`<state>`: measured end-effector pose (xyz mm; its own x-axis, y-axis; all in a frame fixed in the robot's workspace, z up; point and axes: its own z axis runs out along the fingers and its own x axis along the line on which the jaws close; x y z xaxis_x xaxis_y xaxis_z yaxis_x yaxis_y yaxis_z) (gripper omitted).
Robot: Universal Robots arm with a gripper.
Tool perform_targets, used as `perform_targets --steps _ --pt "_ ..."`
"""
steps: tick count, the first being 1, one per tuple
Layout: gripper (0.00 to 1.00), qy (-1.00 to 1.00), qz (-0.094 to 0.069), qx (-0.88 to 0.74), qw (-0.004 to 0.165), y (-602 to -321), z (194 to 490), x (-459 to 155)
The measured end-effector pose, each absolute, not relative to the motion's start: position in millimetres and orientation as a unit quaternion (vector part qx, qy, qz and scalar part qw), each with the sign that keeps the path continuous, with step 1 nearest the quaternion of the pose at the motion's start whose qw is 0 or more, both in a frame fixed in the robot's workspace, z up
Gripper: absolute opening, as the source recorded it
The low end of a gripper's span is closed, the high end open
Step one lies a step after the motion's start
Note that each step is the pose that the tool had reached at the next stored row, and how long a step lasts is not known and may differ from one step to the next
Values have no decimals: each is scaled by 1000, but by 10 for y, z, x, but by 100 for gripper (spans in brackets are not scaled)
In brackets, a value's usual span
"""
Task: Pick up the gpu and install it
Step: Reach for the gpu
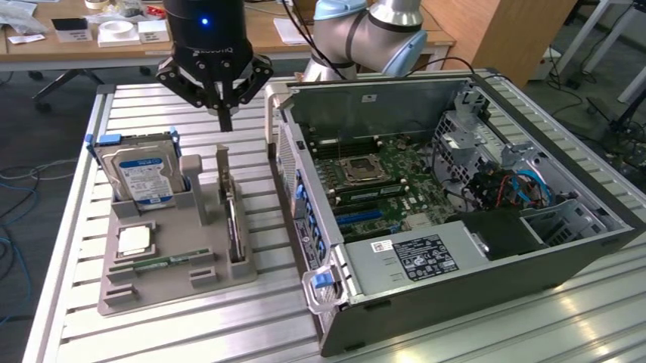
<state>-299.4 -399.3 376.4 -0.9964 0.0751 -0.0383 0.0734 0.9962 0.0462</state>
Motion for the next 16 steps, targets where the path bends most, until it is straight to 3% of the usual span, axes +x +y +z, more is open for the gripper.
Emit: perform_targets --steps 16 --pt "11 999 22 37 20 -4021 3762 -3085"
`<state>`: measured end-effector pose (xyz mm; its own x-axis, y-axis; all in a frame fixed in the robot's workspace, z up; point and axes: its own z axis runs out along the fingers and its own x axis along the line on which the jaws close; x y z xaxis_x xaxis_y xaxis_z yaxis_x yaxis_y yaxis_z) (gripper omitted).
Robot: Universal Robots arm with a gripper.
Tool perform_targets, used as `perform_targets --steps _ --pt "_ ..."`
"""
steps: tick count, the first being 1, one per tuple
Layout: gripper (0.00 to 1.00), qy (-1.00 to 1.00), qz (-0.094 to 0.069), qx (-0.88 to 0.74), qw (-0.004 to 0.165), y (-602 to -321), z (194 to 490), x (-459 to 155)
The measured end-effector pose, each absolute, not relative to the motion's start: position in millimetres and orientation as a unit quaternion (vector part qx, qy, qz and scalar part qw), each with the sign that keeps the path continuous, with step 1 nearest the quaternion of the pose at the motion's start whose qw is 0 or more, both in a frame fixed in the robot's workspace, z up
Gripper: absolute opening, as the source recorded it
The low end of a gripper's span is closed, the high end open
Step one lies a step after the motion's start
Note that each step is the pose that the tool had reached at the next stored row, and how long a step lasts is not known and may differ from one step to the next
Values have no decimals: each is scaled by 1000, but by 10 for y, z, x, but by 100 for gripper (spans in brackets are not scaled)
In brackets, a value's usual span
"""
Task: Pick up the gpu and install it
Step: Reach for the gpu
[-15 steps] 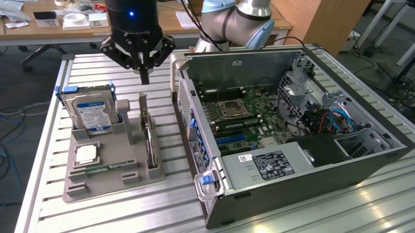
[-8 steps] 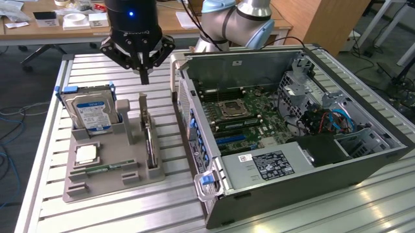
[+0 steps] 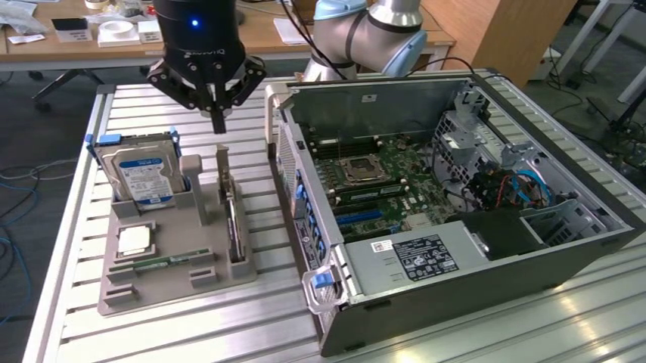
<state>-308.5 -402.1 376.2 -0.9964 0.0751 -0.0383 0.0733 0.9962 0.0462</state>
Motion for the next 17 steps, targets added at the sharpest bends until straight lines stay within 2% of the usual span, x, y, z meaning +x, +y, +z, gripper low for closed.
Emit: perform_targets --steps 17 --pt "11 999 22 37 20 -4099 3762 -3118"
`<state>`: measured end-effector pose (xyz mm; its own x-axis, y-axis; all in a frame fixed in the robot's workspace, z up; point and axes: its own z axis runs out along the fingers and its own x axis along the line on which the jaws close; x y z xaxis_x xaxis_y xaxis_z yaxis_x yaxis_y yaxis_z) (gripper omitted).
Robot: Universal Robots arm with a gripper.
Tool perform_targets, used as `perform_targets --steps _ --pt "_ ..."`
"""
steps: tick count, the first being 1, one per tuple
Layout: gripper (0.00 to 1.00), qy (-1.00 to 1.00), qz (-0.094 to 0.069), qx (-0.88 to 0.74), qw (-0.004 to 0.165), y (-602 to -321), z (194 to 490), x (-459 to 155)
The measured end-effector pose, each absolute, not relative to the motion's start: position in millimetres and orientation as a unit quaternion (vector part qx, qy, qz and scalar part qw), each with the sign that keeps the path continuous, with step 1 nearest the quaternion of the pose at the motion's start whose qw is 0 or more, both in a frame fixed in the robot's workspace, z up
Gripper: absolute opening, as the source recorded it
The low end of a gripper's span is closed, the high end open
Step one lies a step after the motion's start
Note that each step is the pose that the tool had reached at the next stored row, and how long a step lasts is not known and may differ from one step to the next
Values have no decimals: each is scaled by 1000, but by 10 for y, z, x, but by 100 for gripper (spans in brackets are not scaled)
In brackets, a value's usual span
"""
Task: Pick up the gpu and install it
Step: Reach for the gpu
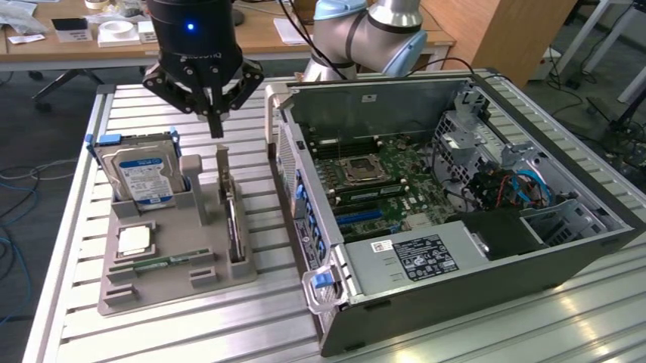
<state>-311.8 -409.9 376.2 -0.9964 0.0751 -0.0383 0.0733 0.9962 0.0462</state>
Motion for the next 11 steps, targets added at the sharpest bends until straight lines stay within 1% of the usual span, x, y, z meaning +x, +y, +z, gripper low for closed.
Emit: perform_targets --steps 11 --pt "11 999 22 37 20 -4171 3761 -3118"
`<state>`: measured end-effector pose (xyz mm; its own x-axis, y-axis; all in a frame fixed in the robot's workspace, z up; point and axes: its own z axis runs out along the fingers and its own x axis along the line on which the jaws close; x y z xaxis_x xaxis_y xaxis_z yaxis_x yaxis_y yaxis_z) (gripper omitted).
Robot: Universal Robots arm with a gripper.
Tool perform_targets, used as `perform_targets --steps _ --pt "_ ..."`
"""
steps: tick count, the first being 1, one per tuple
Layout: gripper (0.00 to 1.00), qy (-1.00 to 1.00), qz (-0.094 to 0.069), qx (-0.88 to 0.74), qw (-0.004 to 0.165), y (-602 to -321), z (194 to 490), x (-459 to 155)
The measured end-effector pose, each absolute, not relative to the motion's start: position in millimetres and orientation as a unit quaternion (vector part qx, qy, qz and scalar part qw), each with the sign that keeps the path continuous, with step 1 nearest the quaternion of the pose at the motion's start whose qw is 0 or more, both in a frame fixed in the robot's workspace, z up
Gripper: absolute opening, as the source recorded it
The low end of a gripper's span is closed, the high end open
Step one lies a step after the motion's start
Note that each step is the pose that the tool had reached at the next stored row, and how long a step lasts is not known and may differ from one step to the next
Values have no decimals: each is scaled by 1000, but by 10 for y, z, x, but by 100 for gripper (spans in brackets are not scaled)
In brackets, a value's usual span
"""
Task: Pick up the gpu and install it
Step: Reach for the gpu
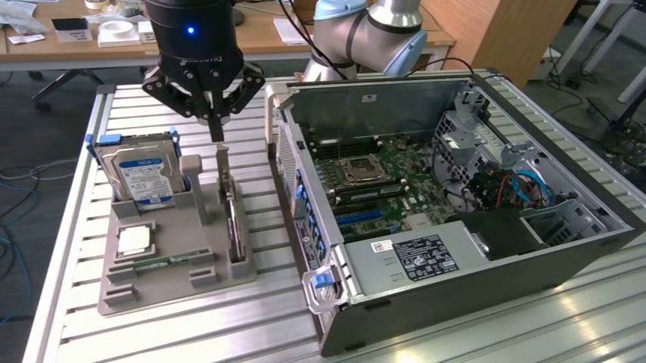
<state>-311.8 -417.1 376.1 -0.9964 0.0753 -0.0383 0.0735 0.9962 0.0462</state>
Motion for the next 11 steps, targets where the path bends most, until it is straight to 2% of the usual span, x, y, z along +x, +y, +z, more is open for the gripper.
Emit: perform_targets --steps 11 --pt "11 999 22 37 20 -4179 3762 -3133"
